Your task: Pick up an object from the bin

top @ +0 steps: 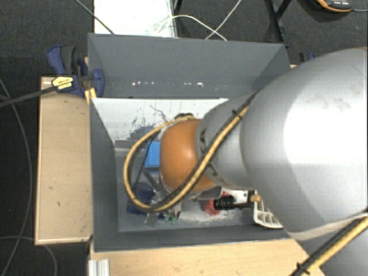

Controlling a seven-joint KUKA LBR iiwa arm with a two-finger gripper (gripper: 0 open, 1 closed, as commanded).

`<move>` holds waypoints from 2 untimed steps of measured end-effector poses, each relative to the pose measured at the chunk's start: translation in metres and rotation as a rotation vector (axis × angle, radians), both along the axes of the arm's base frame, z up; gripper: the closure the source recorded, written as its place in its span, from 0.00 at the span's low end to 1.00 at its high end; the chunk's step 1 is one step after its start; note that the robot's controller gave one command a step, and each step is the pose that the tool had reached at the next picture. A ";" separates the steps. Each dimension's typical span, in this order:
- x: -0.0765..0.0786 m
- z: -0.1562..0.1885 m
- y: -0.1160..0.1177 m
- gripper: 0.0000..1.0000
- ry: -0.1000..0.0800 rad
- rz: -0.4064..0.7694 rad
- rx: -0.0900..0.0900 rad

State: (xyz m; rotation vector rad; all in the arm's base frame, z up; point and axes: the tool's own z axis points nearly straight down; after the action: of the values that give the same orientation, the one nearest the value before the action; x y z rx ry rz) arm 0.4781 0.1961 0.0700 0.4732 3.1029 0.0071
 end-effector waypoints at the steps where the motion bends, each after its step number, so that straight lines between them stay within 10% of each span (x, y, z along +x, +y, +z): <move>1: 0.000 0.007 0.000 1.00 -0.003 -0.001 0.001; 2: 0.000 0.015 0.000 1.00 -0.004 -0.001 0.001</move>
Offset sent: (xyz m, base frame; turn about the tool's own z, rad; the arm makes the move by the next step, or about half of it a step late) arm -0.0002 -0.0002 0.0210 0.0005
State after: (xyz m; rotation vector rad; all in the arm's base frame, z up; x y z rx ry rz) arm 0.4782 0.1958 0.0848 0.4747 3.0986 0.0104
